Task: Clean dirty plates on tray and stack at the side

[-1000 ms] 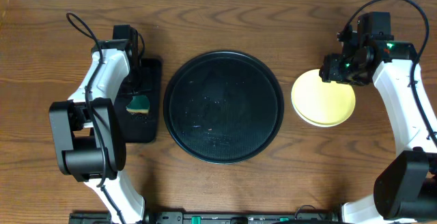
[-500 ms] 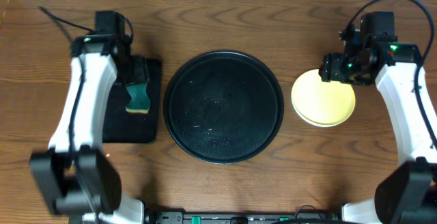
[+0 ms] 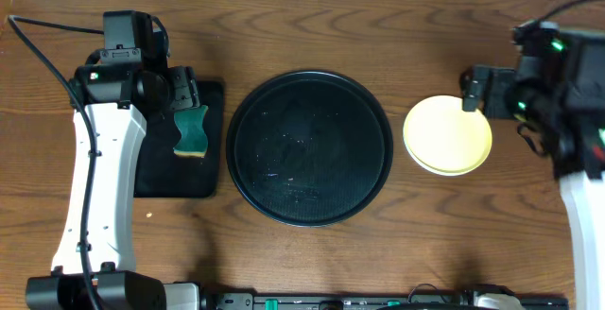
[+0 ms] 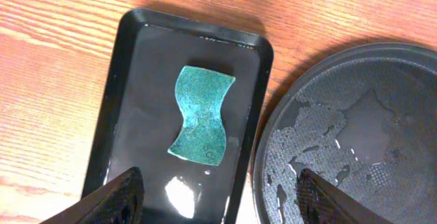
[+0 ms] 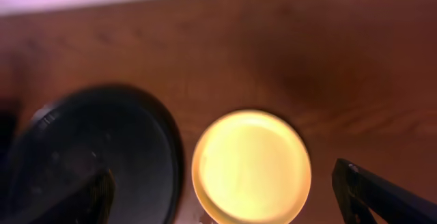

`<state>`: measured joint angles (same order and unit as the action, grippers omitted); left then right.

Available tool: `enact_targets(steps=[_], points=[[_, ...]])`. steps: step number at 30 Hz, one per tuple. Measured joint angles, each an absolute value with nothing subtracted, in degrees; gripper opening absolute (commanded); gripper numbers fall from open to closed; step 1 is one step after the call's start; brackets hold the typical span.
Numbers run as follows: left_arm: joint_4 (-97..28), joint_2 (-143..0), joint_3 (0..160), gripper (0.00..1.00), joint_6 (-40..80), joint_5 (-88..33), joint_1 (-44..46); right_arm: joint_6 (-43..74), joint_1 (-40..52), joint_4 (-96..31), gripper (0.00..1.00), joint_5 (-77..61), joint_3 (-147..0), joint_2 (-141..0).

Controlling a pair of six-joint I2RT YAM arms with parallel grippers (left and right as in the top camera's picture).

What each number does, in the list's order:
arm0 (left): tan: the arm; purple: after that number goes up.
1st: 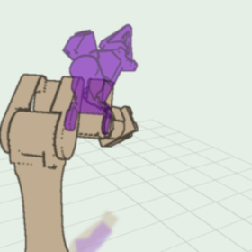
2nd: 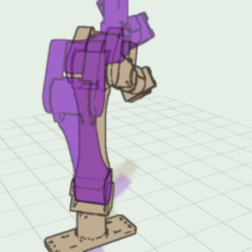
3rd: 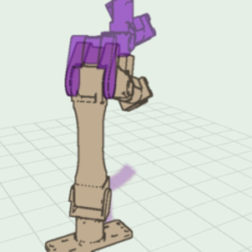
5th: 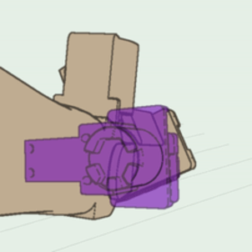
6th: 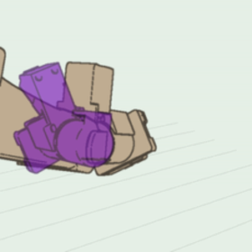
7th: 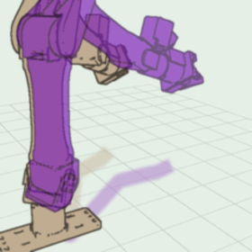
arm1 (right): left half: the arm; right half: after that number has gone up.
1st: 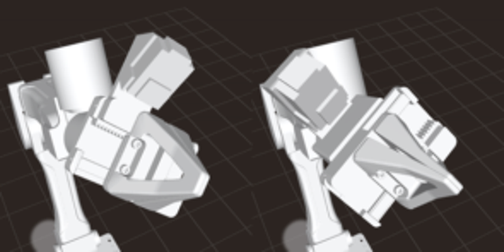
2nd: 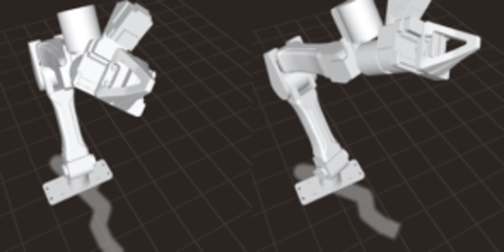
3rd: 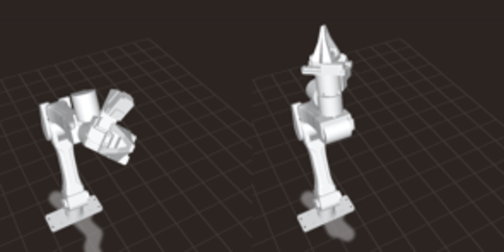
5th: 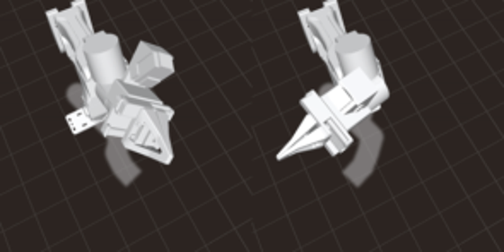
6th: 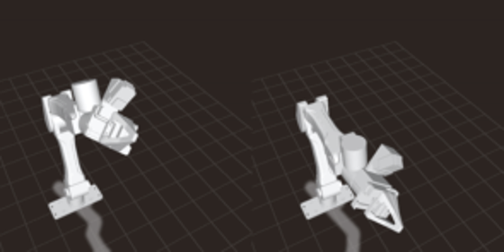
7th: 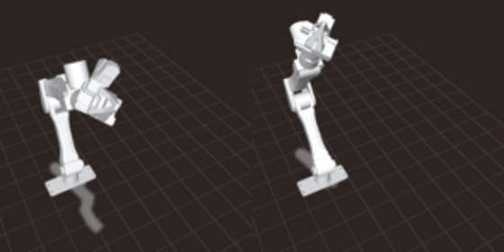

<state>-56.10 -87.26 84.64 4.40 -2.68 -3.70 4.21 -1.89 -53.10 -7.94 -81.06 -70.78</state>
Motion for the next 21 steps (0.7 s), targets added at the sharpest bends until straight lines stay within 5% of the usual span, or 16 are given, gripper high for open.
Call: enact_targets(steps=[21], points=[[-56.2,-87.3,84.6,0.73,4.4,-2.7,-3.7,3.6,-1.9,-50.7,0.99,-4.5,-80.0,-53.4]])
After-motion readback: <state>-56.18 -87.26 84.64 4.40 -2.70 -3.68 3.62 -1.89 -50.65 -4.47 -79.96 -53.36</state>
